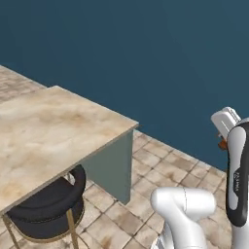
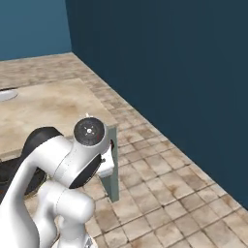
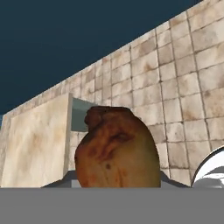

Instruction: Take the chicken drumsticks from the pan and place one on each plate on the dining counter.

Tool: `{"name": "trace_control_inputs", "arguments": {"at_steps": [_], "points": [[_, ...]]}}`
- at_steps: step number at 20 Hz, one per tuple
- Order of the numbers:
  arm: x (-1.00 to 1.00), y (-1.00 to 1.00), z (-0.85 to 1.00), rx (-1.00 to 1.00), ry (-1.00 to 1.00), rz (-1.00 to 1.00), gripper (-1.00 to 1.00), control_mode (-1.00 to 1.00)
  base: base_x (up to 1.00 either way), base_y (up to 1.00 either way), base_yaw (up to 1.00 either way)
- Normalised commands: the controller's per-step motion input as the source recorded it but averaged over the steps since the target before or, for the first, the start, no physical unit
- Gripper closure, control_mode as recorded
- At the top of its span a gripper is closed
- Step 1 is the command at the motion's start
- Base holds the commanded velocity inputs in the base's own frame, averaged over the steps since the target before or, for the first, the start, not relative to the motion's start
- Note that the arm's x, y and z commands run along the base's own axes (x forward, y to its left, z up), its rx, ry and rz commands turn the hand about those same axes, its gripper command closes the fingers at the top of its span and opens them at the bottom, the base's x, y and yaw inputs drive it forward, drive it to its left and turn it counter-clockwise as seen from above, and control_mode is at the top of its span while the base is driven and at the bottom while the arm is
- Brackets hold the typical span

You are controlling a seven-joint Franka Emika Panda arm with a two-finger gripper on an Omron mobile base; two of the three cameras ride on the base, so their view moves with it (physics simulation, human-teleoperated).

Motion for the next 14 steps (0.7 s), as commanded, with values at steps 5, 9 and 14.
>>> {"name": "trace_control_inputs", "arguments": {"at_steps": [5, 9, 14], "points": [[0.00, 0.00, 0.00, 0.00, 0.00, 0.00, 1.00, 1.00, 0.70, -1.00, 0.30], [0.00, 0.00, 0.00, 0.00, 0.00, 0.00, 1.00, 1.00, 0.68, -1.00, 0.29], [0.00, 0.00, 0.00, 0.00, 0.00, 0.00, 1.00, 1.00, 0.69, -1.00, 0.30]]}}
